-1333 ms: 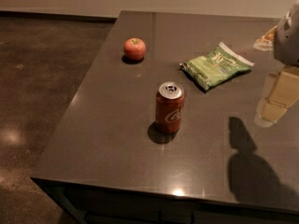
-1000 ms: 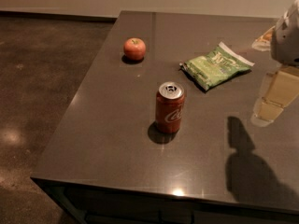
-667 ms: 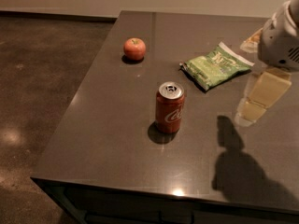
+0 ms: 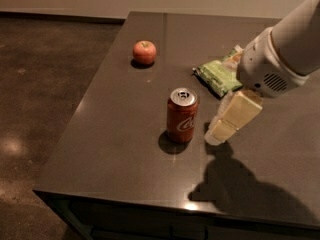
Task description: Knock coke can over
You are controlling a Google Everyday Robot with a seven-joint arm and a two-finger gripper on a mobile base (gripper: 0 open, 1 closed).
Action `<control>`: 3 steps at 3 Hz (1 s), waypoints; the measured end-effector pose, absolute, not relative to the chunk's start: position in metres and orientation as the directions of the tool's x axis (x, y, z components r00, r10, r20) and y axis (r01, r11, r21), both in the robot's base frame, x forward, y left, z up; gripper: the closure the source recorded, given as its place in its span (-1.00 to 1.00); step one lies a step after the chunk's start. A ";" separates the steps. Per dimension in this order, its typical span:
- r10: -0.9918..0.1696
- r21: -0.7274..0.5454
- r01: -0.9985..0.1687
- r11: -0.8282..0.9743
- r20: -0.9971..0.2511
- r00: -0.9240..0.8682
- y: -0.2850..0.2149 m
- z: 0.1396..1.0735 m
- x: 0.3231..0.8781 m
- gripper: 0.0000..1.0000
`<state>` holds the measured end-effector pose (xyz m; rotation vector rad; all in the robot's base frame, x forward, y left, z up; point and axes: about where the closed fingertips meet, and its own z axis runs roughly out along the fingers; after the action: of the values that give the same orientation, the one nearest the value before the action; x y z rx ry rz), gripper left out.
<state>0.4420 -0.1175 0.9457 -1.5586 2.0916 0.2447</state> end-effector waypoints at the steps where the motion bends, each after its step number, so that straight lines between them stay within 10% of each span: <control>1: -0.797 -0.131 -0.933 0.335 -0.568 -0.206 -0.087 0.929 0.446 -1.00; 3: -0.743 -0.135 -0.923 0.360 -0.641 -0.195 -0.055 0.909 0.466 -1.00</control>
Offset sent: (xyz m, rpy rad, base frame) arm 0.0335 0.0753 -0.0473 0.2017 -0.0377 -0.0214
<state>0.4664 -0.0545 0.9093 -1.4403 1.9983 0.3714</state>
